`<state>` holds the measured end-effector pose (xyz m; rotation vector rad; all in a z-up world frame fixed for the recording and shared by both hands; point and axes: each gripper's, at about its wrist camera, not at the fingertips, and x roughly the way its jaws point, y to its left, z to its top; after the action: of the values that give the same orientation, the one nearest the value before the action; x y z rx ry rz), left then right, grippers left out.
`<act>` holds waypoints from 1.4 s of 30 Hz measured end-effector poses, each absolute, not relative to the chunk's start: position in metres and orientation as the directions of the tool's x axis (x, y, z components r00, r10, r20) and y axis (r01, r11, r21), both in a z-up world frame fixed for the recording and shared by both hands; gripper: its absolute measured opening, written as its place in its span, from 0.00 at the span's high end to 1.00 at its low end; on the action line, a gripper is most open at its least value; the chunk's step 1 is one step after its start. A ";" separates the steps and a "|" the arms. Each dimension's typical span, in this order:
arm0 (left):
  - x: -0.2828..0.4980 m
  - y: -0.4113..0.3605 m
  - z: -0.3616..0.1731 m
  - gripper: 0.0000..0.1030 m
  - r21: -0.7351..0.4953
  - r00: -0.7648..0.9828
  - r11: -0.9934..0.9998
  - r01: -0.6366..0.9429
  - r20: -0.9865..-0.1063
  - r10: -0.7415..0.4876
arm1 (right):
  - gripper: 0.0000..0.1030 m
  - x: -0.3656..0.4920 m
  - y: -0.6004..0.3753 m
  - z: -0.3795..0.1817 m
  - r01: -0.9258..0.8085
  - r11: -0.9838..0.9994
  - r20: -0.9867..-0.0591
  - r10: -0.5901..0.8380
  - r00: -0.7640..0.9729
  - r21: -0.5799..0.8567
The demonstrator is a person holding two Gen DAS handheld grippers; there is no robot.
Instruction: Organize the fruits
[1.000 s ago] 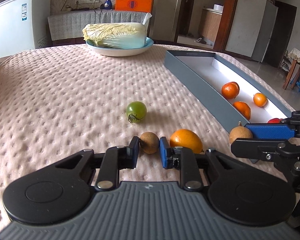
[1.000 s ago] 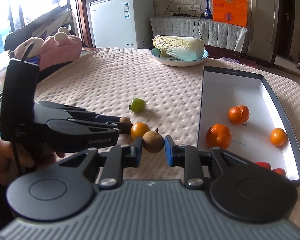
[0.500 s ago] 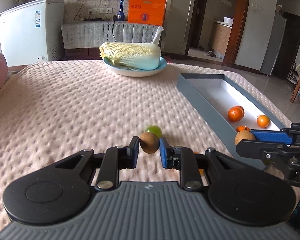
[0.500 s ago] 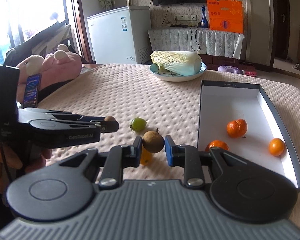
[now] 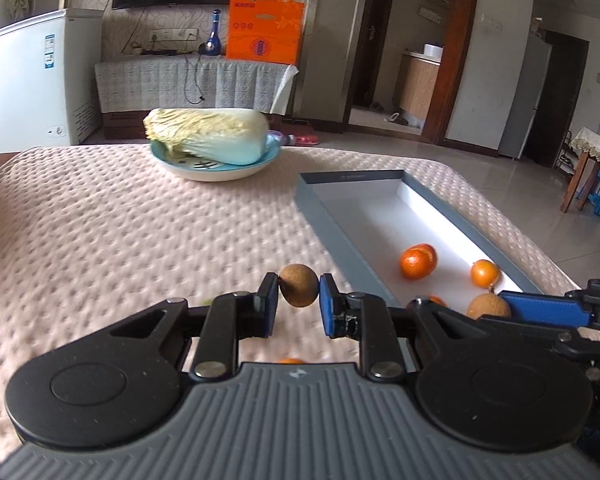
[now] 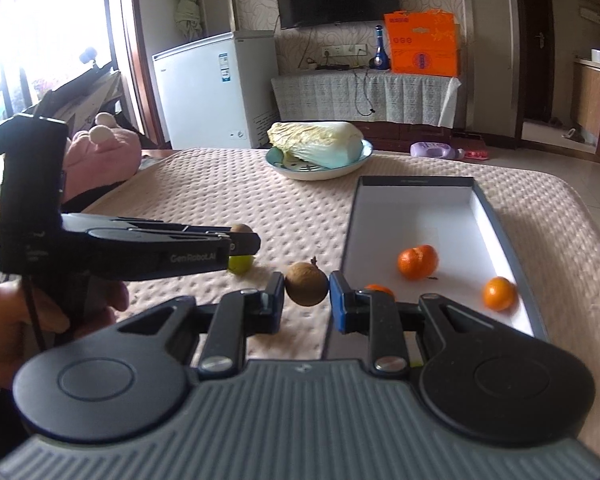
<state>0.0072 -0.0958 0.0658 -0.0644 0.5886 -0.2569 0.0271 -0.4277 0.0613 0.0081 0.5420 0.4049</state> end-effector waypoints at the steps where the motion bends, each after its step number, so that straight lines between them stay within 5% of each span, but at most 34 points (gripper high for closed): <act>1: 0.010 -0.102 0.064 0.75 -0.134 0.797 0.964 0.228 -0.542 -0.264 | 0.73 0.026 -0.432 0.061 -0.365 0.924 -0.500 0.371 0.782 0.114; 28: 0.085 -0.212 0.047 0.74 -0.172 0.762 0.927 0.333 -0.530 -0.372 | 0.74 0.015 -0.493 0.048 -0.274 0.953 -0.546 0.300 0.782 0.131; 35: 0.078 -0.206 0.052 0.51 -0.173 0.767 0.920 0.350 -0.510 -0.388 | 0.74 0.020 -0.497 0.047 -0.247 0.958 -0.546 0.284 0.788 0.143; 42: 0.062 -0.190 0.060 0.50 -0.170 0.770 0.923 0.346 -0.510 -0.383 | 0.73 0.030 -0.498 0.046 -0.216 0.964 -0.530 0.267 0.805 0.158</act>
<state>0.0625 -0.1897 0.0604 -0.0677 0.5671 -0.3954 0.0302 -0.4978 0.0459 0.0910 0.5800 0.2594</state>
